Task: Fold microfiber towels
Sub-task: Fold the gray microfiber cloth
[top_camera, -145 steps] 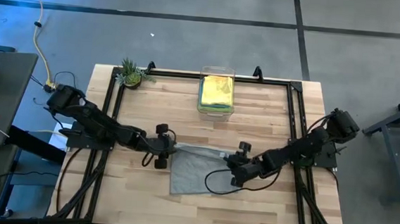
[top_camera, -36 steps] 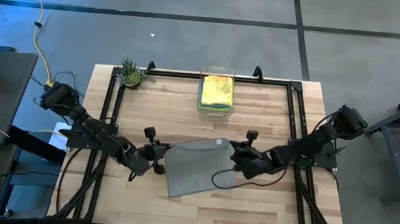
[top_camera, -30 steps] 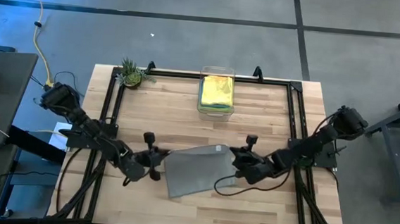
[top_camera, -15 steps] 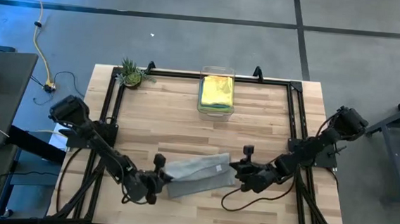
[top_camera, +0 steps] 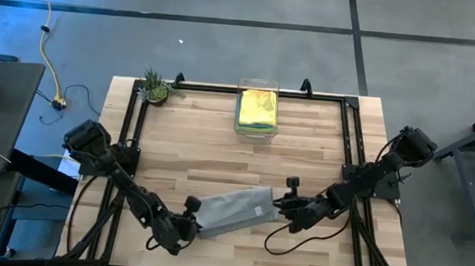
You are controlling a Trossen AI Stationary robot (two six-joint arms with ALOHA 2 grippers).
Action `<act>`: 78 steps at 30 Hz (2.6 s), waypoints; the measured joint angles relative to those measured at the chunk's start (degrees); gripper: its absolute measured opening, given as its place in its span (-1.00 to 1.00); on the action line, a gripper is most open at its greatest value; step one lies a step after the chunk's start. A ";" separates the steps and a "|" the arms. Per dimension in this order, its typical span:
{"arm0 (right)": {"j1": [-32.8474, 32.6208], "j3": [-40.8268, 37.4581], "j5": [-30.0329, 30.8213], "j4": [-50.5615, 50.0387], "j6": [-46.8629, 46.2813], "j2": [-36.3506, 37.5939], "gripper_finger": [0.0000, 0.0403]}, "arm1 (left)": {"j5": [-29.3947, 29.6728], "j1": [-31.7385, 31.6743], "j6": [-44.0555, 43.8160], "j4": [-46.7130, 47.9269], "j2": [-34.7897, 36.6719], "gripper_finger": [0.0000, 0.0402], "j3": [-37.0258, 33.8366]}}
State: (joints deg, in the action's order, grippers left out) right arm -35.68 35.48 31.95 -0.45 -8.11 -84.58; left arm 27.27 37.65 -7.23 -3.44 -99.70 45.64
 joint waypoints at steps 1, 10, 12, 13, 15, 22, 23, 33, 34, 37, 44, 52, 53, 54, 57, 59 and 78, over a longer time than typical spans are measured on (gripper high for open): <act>0.00 0.00 -0.72 -0.02 -0.08 0.00 -0.83 | -0.71 0.00 -0.81 1.23 0.00 -0.81 0.33; 0.02 0.00 -2.36 -0.13 -4.82 0.00 -0.24 | -6.16 -0.09 -5.29 7.13 0.32 -0.30 2.62; 0.02 0.00 -4.01 -0.12 -5.26 0.00 -0.19 | -6.18 -0.09 -6.12 9.22 0.39 -0.22 3.81; 0.16 0.00 -4.95 -0.07 -6.07 0.00 -0.19 | -6.28 -0.09 -6.48 10.67 0.39 -0.19 4.51; 1.26 0.00 -8.88 0.05 -9.30 0.00 -0.20 | -7.81 -0.10 -7.74 13.31 0.39 -0.14 5.52; 8.50 0.00 -19.59 2.02 -30.59 0.00 -0.32 | -10.89 -0.30 -10.42 19.00 0.39 -0.32 5.56; 8.51 0.00 -20.16 2.79 -30.35 0.00 -0.35 | -10.18 -0.45 -10.43 18.98 0.96 -0.39 4.95; 12.39 0.00 -18.18 2.15 -31.79 0.00 -0.91 | -12.83 -6.41 -16.23 4.22 15.12 -0.96 -11.67; 12.78 0.00 -17.93 1.93 -31.73 0.00 -0.95 | -14.01 -6.97 -16.67 3.28 16.04 -0.95 -12.83; 13.78 0.02 -18.16 0.42 -31.85 0.00 -0.96 | -14.59 -8.26 -20.21 3.07 18.03 -0.95 -15.13; 16.29 -0.01 -18.63 -5.76 -38.16 0.00 -0.68 | -19.15 -11.87 -36.38 -4.18 16.30 -0.83 -19.64; 17.79 0.00 -21.12 -4.29 -45.53 -0.24 -0.35 | -20.33 -11.16 -55.71 -20.16 14.41 -0.44 -26.06; 17.81 0.00 -21.20 -3.97 -45.71 -0.28 -0.34 | -19.42 -10.87 -57.01 -21.58 14.40 -0.40 -26.72; 17.95 0.00 -21.41 -3.02 -45.86 -0.61 -0.34 | -18.33 -10.70 -57.73 -23.17 14.40 -0.37 -27.36; 18.06 0.00 -21.83 -1.94 -45.88 -1.20 -0.34 | -15.58 -10.27 -58.09 -25.27 14.42 -0.30 -28.12; 18.08 0.00 -22.01 -1.63 -45.87 -1.79 -0.36 | -14.69 -10.21 -57.45 -25.97 14.43 -0.29 -28.12; 18.08 0.00 -16.83 2.88 -39.35 -2.64 -0.96 | -2.38 -10.69 -51.34 -26.34 14.40 -0.95 -28.09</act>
State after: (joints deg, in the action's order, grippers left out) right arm -17.61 35.48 15.12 2.43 -47.45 -87.22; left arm 24.88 26.96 -58.58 -29.78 -85.30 17.55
